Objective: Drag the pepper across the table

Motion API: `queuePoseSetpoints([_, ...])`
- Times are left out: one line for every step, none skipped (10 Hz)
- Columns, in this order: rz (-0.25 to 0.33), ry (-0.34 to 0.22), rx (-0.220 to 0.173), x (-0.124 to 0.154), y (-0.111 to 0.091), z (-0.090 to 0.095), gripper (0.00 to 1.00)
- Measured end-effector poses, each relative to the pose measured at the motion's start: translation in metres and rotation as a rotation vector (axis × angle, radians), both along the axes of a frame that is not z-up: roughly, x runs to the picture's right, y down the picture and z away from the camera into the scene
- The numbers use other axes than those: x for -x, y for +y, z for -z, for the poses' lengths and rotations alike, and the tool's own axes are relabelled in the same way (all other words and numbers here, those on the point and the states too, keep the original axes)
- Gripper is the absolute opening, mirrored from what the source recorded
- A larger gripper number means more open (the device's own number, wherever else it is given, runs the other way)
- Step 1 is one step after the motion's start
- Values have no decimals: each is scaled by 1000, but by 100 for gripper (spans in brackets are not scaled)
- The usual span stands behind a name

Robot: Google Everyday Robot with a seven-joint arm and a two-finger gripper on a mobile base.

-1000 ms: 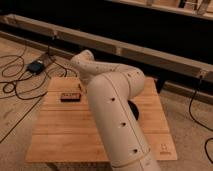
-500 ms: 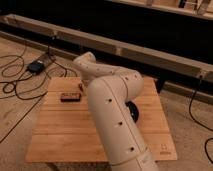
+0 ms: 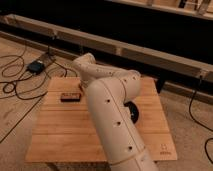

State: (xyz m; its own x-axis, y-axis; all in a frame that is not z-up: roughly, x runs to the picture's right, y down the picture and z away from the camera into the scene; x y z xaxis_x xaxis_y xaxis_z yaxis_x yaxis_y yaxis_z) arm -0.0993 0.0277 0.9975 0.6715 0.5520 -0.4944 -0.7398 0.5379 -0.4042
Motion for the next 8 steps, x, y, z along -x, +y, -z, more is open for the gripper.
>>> queuePoseSetpoints([2, 7, 4, 0, 1, 3, 9])
queuePoseSetpoints([2, 16, 10, 0, 3, 5, 3])
queuePoseSetpoints([1, 28, 18, 0, 6, 8, 0])
queuePoseSetpoints([5, 40, 25, 0, 9, 11, 0])
queuePoseSetpoints([9, 48, 30, 1, 11, 14, 0])
queuePoseSetpoints([19, 56, 40, 3, 17, 19, 0])
queuePoseSetpoints([29, 62, 50, 5, 22, 22, 0])
queuePoseSetpoints([39, 67, 62, 7, 27, 26, 0])
